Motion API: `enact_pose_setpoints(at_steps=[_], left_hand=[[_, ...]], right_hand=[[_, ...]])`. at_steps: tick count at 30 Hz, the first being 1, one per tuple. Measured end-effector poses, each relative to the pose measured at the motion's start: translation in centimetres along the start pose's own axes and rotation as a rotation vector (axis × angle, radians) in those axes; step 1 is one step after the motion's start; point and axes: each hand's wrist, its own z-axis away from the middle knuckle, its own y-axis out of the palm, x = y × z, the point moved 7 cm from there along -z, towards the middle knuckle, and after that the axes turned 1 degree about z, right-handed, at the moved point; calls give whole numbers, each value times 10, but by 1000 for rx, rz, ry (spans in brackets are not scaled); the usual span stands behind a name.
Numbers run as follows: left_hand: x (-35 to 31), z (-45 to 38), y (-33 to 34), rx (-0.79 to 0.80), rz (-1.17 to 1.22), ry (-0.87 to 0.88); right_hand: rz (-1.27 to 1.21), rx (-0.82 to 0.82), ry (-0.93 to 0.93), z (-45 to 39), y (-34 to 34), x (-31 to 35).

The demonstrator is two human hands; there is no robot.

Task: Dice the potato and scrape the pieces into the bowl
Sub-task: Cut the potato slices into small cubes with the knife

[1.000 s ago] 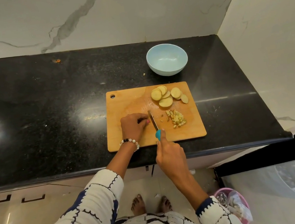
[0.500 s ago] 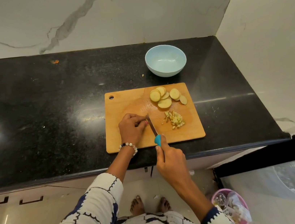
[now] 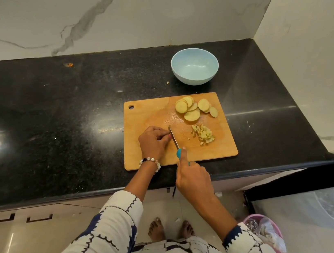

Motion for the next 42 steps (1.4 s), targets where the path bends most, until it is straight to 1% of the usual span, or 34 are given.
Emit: enact_pose_setpoints(at_steps=[4, 5, 9, 12, 14, 16, 19, 22, 24, 26, 29, 31, 33, 36, 40, 42], left_hand=[[-1, -1, 0, 1, 7, -11], [-1, -1, 0, -3, 13, -13], [-1, 0, 0, -7, 15, -17], [-1, 0, -1, -16, 5, -21], [-2, 0, 0, -13, -12, -20], [-3, 0, 1, -6, -30, -18], [-3, 1, 0, 7, -37, -19], [0, 0, -1, 46, -4, -8], [4, 1, -3, 69, 27, 4], [10, 0, -8, 49, 101, -17], [17, 2, -14, -44, 186, -85], [19, 3, -16, -86, 205, -112], [21, 3, -14, -95, 236, -138], [20, 4, -11, -87, 225, -128], [17, 4, -12, -98, 203, -91], [17, 4, -13, -98, 204, -92]], right_hand=[[-3, 28, -2, -9, 7, 4], [-1, 15, -2, -7, 6, 3], [126, -133, -45, 21, 4, -2], [126, -156, -62, 36, 3, -5], [101, -176, -43, 32, -1, -4], [56, -151, -6, 24, -4, -3], [-77, -133, 16, 20, -2, -8], [-164, -214, 12, 28, -10, -16], [-211, -213, 15, 29, -11, -17], [-214, -201, -17, 29, -9, -13], [-157, -175, -61, 25, -3, -2], [-89, -163, -43, 22, 4, 1], [-43, -198, -9, 20, 4, 2], [-131, -176, 67, 23, 0, -7], [-138, -232, 198, 27, -6, -26], [-140, -236, 164, 24, -6, -21]])
